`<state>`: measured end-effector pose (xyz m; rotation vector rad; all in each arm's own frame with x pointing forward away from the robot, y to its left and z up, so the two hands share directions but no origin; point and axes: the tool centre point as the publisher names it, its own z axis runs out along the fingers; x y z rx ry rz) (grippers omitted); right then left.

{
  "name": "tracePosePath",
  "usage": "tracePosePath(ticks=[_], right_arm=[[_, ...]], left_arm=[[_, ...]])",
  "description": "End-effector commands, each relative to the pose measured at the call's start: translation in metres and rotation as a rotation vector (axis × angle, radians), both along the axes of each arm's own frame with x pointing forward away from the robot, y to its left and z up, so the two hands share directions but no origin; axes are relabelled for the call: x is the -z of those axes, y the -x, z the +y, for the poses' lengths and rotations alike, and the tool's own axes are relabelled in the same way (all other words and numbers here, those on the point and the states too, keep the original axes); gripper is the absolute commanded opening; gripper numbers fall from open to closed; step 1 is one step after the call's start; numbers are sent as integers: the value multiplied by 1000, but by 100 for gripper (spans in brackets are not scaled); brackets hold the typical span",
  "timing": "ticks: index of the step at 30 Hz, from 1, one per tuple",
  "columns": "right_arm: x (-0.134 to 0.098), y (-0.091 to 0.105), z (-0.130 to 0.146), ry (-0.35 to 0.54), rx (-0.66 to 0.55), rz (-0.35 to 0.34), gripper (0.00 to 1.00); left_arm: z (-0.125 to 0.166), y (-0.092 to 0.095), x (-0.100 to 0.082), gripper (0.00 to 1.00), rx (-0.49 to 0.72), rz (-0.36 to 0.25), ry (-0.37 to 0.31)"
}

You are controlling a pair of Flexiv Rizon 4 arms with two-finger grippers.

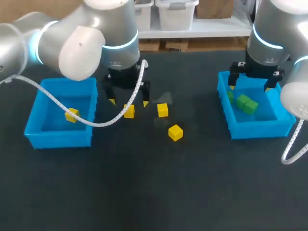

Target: Put the green cubes in the right bin and the yellow cubes in the left bin.

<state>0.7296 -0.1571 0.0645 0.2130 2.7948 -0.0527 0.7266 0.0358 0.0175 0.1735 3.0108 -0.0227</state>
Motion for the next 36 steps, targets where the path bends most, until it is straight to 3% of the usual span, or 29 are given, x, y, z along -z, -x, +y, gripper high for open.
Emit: tracePosePath(ticks=[1, 16, 17, 18, 20, 28, 36], right_arm=[[0, 1, -1, -1, 0, -3, 100], [0, 1, -1, -1, 0, -3, 100], [0, 1, -1, -1, 0, -3, 100], [0, 1, -1, -1, 0, -3, 100], [0, 1, -1, -1, 0, -3, 100], [0, 1, -1, -1, 0, -3, 100], [0, 1, -1, -1, 0, -3, 100]], left_arm=[[4, 0, 8, 100, 0, 13, 3], [7, 21, 15, 98, 11, 39, -2], [9, 21, 17, 84, 11, 40, -3], [11, 21, 19, 50, 8, 41, -8], [13, 24, 20, 0, 7, 45, -15], [17, 31, 24, 0, 5, 48, -23], [21, 29, 17, 0, -7, 7, 4]])
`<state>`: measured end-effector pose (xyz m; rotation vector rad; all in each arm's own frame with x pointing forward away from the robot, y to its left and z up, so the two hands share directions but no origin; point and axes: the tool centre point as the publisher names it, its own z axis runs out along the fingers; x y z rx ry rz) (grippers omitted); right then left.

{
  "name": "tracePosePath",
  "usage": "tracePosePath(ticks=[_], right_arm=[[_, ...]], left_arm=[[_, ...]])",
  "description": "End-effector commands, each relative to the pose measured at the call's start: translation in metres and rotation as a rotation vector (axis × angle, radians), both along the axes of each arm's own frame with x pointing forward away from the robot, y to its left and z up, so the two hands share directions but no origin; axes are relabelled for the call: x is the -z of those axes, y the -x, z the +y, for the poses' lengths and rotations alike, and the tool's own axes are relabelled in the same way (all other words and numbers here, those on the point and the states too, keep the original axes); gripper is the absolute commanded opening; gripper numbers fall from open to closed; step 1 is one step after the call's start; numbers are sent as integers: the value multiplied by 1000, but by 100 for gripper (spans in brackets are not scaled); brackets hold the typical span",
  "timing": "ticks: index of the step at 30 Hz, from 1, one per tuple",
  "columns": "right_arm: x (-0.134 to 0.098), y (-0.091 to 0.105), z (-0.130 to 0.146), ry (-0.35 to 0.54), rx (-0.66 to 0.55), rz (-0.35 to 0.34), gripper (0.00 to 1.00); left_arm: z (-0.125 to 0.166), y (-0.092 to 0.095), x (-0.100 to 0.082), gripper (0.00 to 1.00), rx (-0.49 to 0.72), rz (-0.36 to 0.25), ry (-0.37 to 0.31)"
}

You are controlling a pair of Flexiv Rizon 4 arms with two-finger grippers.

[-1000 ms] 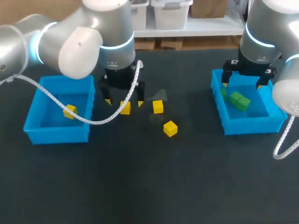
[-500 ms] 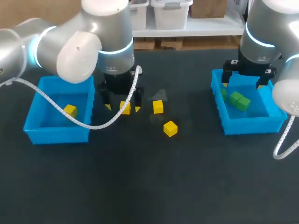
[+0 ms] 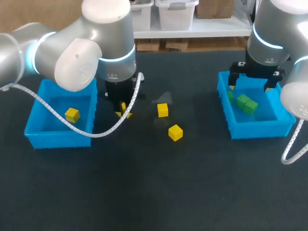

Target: Put the green cubes in the right bin and the yellow cubes in the left bin.

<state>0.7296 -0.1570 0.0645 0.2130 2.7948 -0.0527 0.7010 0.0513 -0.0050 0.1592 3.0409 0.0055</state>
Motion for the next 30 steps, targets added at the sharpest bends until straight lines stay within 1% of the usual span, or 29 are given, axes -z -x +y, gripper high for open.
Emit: tracePosePath(ticks=[1, 5, 7, 9, 10, 11, 12, 19, 26, 30], right_arm=[[0, 1, -1, -1, 0, -3, 100], [0, 1, -1, -1, 0, -3, 100], [0, 1, -1, -1, 0, -3, 100], [0, 1, -1, -1, 0, -3, 100], [0, 1, -1, -1, 0, -3, 100], [0, 1, -1, -1, 0, -3, 100], [0, 1, -1, -1, 0, -3, 100], [0, 1, -1, -1, 0, -3, 100], [0, 1, -1, -1, 0, -3, 100], [0, 1, -1, -1, 0, -3, 100]], left_arm=[[6, 1, -9, 0, 16, -36, 29], [9, -8, -28, 0, 31, -78, 56], [13, -10, -33, 0, 44, -84, 59], [16, -10, -36, 0, 50, -76, 63], [19, -10, -36, 26, 58, -79, 49], [22, -10, -35, 98, 55, -81, 47], [25, -11, -34, 100, 52, -84, 41], [30, -13, -30, 100, 81, -85, 8], [20, -18, -25, 100, 134, -85, -8], [15, -20, -21, 100, 140, -75, -17]])
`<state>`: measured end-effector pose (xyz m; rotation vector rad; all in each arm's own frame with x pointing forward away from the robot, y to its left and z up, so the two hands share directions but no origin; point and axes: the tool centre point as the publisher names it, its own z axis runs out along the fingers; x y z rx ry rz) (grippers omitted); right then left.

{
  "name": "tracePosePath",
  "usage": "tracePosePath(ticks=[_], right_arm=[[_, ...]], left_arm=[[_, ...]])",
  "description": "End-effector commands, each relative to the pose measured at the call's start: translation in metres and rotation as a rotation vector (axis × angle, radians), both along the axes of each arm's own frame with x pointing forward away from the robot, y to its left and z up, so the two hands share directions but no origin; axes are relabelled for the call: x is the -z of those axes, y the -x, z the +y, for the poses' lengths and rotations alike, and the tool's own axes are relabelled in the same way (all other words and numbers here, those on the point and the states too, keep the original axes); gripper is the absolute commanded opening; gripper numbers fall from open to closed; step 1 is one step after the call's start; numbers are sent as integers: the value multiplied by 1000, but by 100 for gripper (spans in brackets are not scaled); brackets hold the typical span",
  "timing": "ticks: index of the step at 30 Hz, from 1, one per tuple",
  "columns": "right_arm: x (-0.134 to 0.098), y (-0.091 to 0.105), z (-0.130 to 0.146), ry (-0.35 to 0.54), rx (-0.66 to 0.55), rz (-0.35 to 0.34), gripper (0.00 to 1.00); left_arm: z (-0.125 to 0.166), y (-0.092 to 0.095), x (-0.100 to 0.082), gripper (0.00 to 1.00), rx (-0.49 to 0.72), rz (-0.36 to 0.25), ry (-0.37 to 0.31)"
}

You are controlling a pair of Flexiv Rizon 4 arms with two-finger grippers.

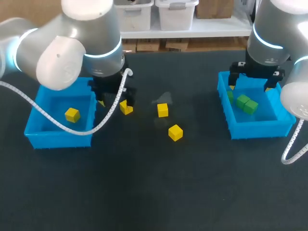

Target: Put the green cubes in the right bin and the yellow cubes in the left bin.

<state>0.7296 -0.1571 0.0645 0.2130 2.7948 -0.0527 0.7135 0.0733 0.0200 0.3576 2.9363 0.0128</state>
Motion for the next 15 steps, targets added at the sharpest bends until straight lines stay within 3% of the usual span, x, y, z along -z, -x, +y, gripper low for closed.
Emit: tracePosePath(ticks=[1, 15], right_arm=[[0, 1, -1, -1, 0, -3, 100], [0, 1, -1, -1, 0, -3, 100]], left_arm=[[-9, -9, 6, 100, 3, 14, -13], [-22, -27, 15, 100, 81, 17, -26]])
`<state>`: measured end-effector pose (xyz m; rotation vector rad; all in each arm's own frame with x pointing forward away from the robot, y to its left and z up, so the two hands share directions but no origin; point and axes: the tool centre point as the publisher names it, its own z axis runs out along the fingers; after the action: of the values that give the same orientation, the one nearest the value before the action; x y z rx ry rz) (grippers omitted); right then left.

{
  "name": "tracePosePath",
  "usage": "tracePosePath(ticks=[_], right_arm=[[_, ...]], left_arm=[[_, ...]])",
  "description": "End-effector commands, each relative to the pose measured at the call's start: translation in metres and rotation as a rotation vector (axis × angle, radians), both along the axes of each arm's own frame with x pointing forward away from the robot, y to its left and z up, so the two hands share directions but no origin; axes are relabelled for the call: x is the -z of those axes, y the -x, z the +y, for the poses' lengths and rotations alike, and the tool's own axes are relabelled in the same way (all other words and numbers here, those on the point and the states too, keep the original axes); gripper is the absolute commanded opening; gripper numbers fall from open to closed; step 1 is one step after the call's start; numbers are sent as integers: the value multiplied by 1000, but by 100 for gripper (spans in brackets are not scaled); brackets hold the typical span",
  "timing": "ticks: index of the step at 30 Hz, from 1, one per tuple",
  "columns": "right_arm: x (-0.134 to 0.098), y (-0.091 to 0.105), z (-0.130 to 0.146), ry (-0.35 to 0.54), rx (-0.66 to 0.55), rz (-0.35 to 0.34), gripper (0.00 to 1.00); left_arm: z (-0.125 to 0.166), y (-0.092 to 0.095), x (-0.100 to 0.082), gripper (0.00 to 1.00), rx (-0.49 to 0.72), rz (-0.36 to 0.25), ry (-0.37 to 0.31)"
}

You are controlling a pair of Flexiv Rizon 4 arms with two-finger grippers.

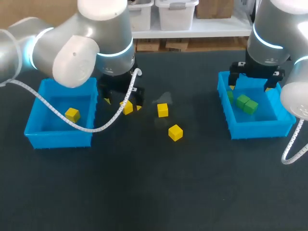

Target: Put the green cubes in the right bin and the yellow cubes in the left bin.

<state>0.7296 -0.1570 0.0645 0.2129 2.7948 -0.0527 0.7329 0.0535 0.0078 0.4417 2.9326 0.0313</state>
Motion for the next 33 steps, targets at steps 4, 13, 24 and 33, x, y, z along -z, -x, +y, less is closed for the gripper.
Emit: tracePosePath(ticks=[4, 13, 24, 33], right_arm=[[0, 1, -1, -1, 0, -3, 100], [0, 1, -1, -1, 0, -3, 100], [0, 1, -1, -1, 0, -3, 100], [0, 1, -1, -1, 0, -3, 100]], left_arm=[[-2, -10, 6, 100, 91, 0, 17], [4, -6, 1, 100, 226, 3, 32], [19, 7, 10, 100, 325, 13, -10], [17, 7, 16, 100, 303, 12, -43]])
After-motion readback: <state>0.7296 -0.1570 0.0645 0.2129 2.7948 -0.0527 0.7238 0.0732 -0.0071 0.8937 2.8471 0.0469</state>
